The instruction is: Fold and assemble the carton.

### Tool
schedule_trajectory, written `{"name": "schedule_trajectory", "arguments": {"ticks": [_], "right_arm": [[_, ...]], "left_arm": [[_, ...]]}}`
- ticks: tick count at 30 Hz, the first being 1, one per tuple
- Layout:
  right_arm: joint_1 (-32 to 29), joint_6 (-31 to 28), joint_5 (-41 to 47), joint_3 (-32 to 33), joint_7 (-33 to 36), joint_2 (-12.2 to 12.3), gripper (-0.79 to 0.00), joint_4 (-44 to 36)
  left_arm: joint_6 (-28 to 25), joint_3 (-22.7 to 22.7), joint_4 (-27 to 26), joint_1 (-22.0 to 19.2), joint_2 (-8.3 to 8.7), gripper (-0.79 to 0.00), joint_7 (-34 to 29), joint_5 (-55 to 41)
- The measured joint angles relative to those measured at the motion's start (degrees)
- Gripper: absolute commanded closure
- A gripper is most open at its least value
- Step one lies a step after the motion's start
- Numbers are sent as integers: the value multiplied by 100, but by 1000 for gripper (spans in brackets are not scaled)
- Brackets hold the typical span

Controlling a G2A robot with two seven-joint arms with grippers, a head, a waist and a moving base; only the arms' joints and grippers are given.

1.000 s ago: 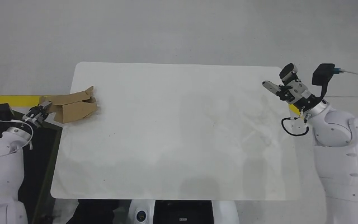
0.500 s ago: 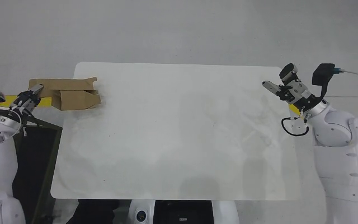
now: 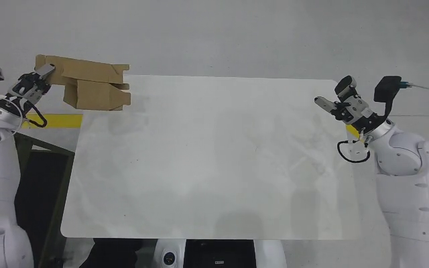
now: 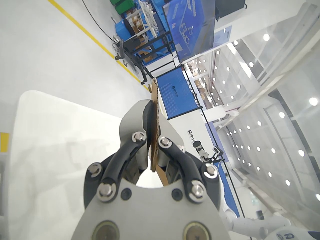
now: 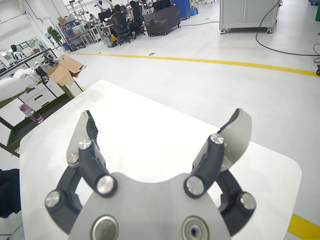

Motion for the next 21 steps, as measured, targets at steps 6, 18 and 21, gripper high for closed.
{"name": "schedule_trajectory", "arguments": {"ticks": [6,18,21], "right_arm": [[0,0,0,0,0,0,-785,0],[0,0,0,0,0,0,-785,0],[0,0,0,0,0,0,-785,0]], "left_arm": [[42,462,-128,-418,-95,0,-278,-37],[-19,1896,-473,-993,-507,0,-1163,-549],[-42,2187,-554,-1013,-599,0,-1185,-615]]}}
